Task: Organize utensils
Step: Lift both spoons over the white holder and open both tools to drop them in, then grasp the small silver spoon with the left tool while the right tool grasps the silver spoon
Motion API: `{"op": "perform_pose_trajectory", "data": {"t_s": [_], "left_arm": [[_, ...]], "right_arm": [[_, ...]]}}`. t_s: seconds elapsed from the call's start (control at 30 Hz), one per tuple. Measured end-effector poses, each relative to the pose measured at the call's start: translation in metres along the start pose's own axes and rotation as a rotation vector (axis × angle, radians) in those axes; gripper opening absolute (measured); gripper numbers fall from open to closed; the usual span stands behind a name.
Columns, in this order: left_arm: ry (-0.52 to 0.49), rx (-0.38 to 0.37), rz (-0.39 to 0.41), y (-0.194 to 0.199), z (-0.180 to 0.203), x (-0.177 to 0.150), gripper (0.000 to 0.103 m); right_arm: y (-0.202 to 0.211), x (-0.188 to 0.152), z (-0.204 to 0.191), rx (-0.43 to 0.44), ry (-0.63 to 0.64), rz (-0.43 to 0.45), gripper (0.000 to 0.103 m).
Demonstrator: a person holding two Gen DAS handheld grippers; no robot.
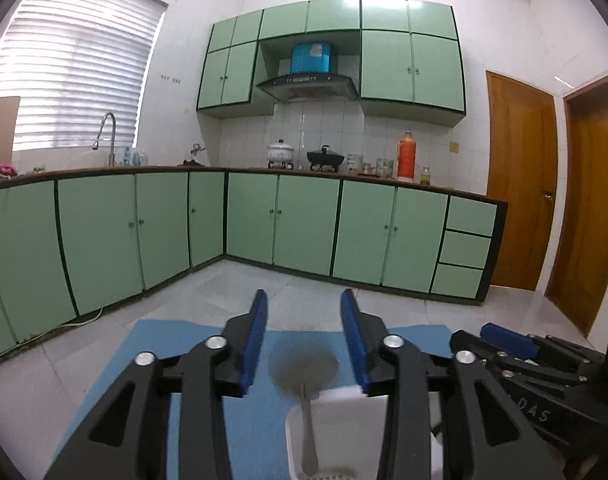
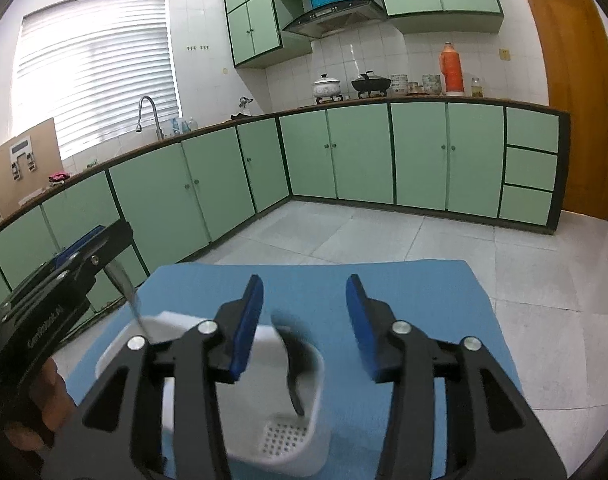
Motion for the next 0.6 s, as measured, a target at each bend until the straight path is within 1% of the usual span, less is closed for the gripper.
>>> {"op": "perform_pose_trajectory", "data": {"t_s": [0.03,0.13,0.2,0.23,0.3,0.33,0.37,0.4,0.47,0.57,0.6], "left_arm": [[0.002,0.001,-0.002,0.003,-0.001,-0.001,0.045],[0.003,0.003,-0.012,0.018,-0.004,-0.006,0.054],[0.003,0.010,-0.024,0.029,-0.006,-0.009,0.062],[0.003,0.015,-0.034,0.036,-0.008,-0.011,0.064],[0.007,0.027,-0.061,0.048,-0.012,-0.015,0.071],[0.010,0.034,-0.079,0.055,-0.015,-0.019,0.073],[0.018,0.032,-0.096,0.063,-0.018,-0.025,0.077],[0.025,0.041,-0.112,0.067,-0.020,-0.029,0.081],[0.026,0.058,-0.165,0.079,-0.024,-0.045,0.082],[0.025,0.091,-0.250,0.085,-0.028,-0.067,0.083],[0.028,0.104,-0.293,0.087,-0.030,-0.079,0.083]], "right_arm": [[0.004,-0.002,0.000,-0.002,0.000,0.004,0.047],[0.017,-0.006,0.003,-0.008,-0.002,0.015,0.053],[0.027,-0.009,0.004,-0.017,-0.005,0.024,0.059],[0.035,-0.012,0.006,-0.025,-0.008,0.031,0.061],[0.046,-0.019,0.008,-0.049,-0.007,0.036,0.067],[0.052,-0.022,0.009,-0.059,-0.008,0.038,0.068],[0.059,-0.029,0.011,-0.072,-0.013,0.034,0.072],[0.063,-0.033,0.013,-0.077,-0.016,0.030,0.073],[0.074,-0.045,0.015,-0.086,-0.018,0.020,0.075],[0.088,-0.069,0.020,-0.114,-0.021,-0.006,0.076],[0.092,-0.076,0.021,-0.119,-0.024,-0.014,0.077]]}}
Point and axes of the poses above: each gripper's, at about its wrist camera, not at the fingertips, and y roughly against the way its jaws point, z to its right, x to its top, the point moved 2 cm from there along -y, roughly the way its jaws point, and after that the axes turned 8 degrees about -z, right-handed, at the moved point
